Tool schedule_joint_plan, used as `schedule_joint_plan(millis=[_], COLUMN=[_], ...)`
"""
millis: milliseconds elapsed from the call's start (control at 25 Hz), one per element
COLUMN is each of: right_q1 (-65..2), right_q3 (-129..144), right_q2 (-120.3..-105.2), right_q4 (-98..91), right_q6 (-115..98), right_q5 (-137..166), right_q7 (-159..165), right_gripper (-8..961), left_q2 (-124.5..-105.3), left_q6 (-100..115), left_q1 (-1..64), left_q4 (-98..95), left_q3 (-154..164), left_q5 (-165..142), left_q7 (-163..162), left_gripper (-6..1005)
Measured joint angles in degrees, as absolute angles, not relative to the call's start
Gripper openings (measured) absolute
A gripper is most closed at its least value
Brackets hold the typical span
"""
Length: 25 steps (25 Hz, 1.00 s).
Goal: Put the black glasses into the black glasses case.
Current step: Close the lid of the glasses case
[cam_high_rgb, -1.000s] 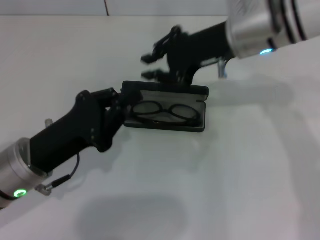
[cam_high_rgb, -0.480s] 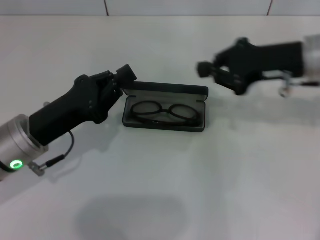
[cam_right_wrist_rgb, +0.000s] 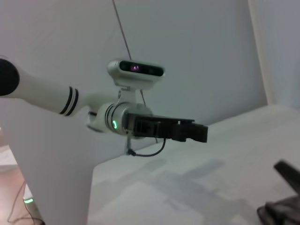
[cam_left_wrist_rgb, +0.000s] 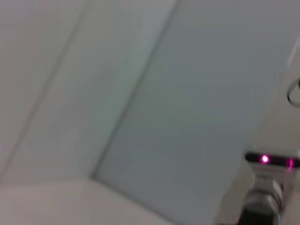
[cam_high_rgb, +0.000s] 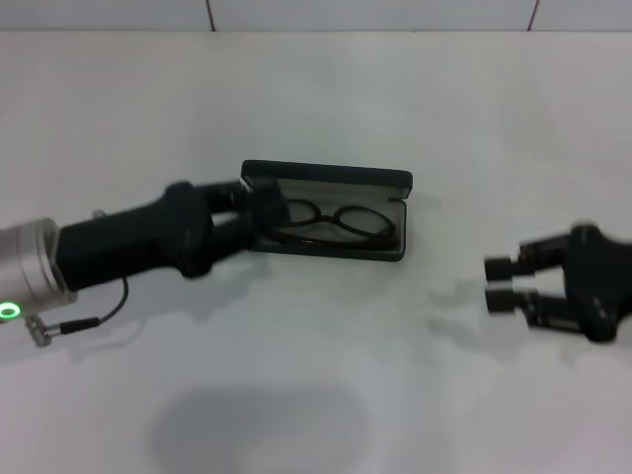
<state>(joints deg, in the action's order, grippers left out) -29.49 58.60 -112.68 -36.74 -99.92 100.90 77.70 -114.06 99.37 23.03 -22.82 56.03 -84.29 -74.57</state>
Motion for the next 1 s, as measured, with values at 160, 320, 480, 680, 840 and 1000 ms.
schedule_joint_plan(millis=[160, 320, 480, 680, 840, 1000], right_q1=[-27.9, -26.9, -26.1, -25.0, -24.6, -24.5], right_q3=[58.0, 57.6, 57.1, 55.0, 54.9, 54.7], right_q2=[-112.67, -113.32, -114.05, -114.78, -114.79, -114.98], right_q4=[-34.5, -34.1, -34.0, -32.8, -31.8, -31.2], right_q6=[-100.4, -100.5, -100.1, -99.4, -98.2, -97.8], right_q5=[100.5, 100.3, 100.3, 100.3, 100.3, 100.3], right_q7=[75.9, 75.4, 74.3, 71.2, 69.7, 68.5], right_gripper=[266, 446, 582, 671, 668, 663], left_q2=[-113.64, -113.13, -114.22, -117.07, -118.38, -118.45], left_q6=[99.2, 99.1, 97.6, 91.2, 85.2, 80.0], left_q1=[22.9, 23.1, 23.7, 27.6, 32.0, 34.9], left_q4=[-24.7, -25.0, -27.0, -30.6, -32.8, -33.1], left_q3=[55.8, 55.5, 51.9, 49.5, 49.6, 49.6], left_q5=[-87.8, -87.7, -87.4, -89.4, -93.7, -95.6], left_q7=[-75.9, -77.2, -84.3, -92.8, -97.9, -103.0], left_gripper=[221, 514, 673, 735, 713, 690])
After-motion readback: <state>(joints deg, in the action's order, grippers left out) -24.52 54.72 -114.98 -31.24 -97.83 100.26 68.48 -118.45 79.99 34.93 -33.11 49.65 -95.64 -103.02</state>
